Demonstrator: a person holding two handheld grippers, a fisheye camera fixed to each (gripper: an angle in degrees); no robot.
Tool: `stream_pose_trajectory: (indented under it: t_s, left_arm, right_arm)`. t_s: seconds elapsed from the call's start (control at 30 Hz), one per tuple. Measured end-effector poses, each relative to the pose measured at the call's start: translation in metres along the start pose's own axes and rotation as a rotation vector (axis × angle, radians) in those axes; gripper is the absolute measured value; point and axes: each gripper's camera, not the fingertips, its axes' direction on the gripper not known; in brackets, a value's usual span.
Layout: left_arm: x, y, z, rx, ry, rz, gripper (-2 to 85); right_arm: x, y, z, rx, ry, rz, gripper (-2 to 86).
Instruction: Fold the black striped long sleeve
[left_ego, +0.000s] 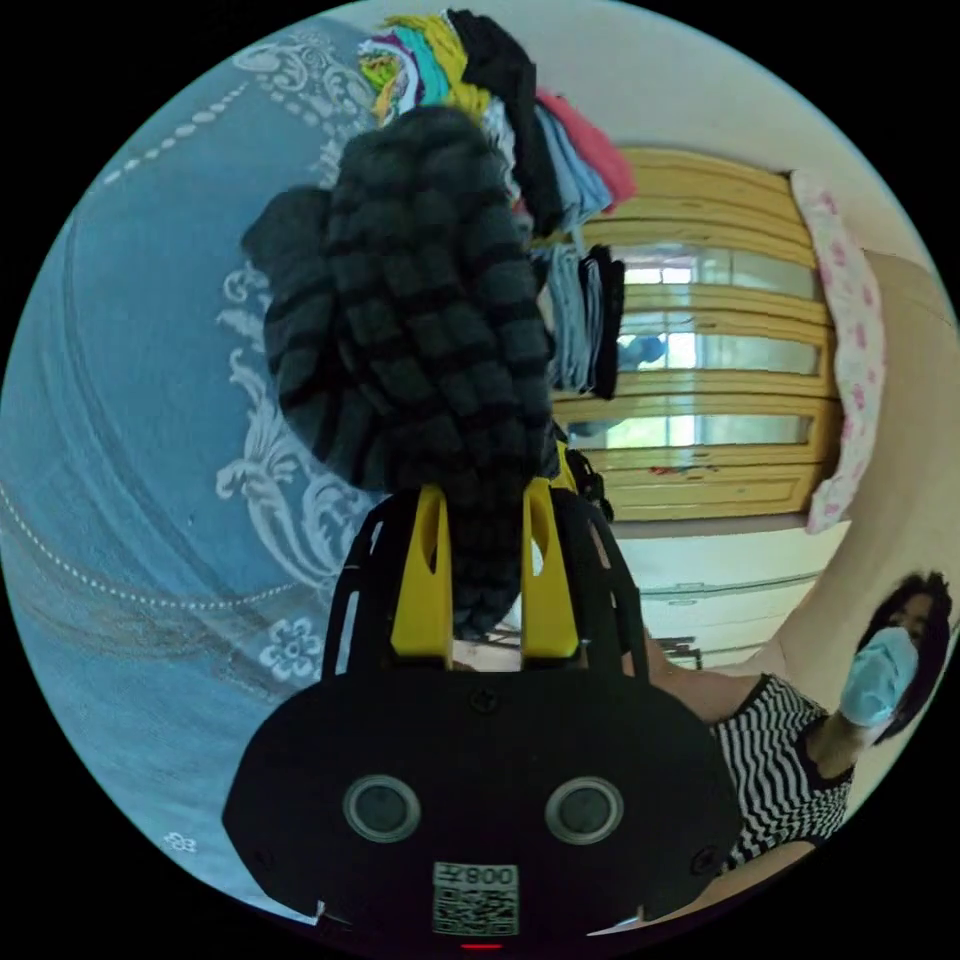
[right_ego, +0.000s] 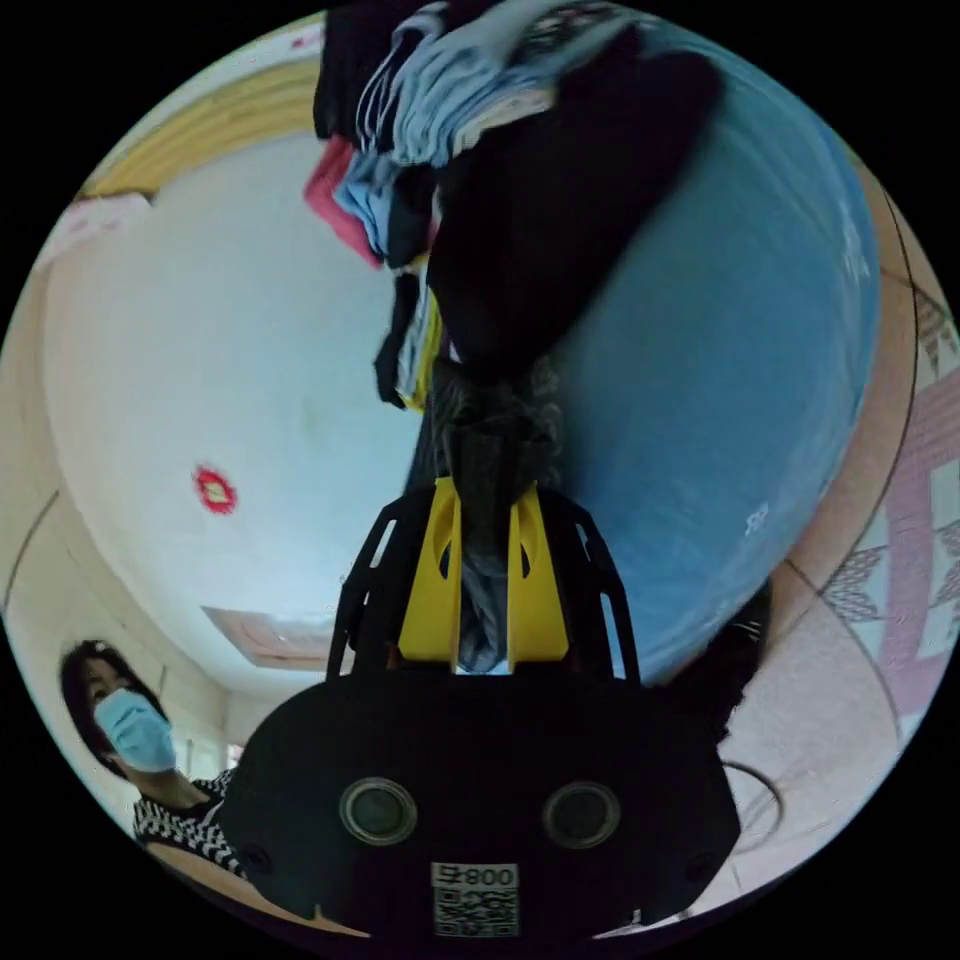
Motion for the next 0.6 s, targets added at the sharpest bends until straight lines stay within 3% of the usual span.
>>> stream_pose_trajectory:
  t_s: [0.27,0.6]
  left_arm:
    - [-0.074,-0.029,0.018,-0.014,0.011,0.02,11.3]
    - [-0.155,-0.05,0.048,0.007,0.068,0.002,11.7]
  right_arm:
    - [0.078,-0.012,-0.019,-0.01,-0.058,-0.04,7.7]
    - [0.116,-0.051,-0.046,-0.039,0.05,-0.104,7.8]
